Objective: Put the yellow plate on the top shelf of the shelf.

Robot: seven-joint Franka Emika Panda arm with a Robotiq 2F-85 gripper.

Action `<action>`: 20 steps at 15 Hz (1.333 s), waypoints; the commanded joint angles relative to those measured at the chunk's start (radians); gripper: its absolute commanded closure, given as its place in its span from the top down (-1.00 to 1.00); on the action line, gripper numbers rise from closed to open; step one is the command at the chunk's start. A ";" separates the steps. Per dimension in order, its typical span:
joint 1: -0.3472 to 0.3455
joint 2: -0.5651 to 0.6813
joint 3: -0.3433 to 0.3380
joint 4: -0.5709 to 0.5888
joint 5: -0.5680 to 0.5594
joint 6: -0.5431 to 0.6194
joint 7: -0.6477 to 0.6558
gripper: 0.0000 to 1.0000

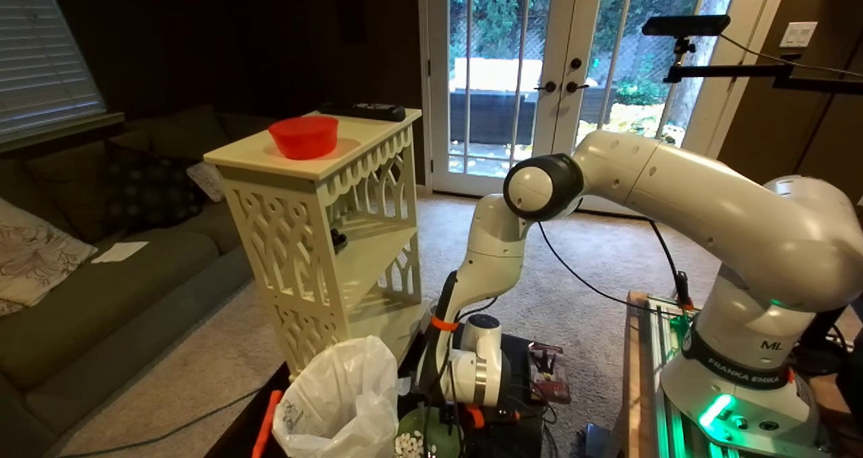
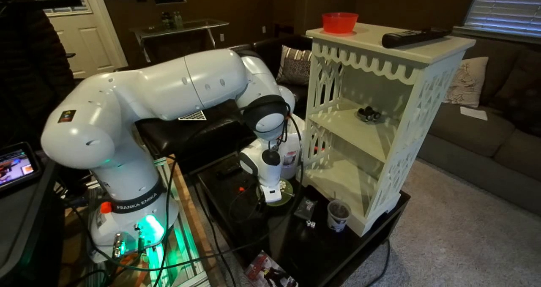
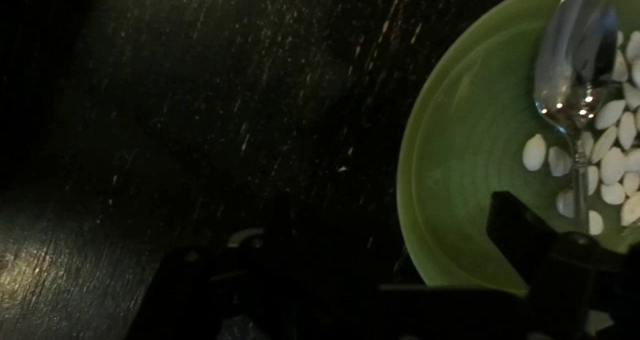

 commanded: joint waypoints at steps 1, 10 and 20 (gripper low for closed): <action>0.095 0.011 -0.063 0.028 0.002 -0.060 -0.026 1.00; 0.164 0.032 -0.084 0.072 -0.016 -0.051 -0.025 0.90; 0.154 0.042 -0.077 0.098 -0.016 -0.040 -0.027 -0.55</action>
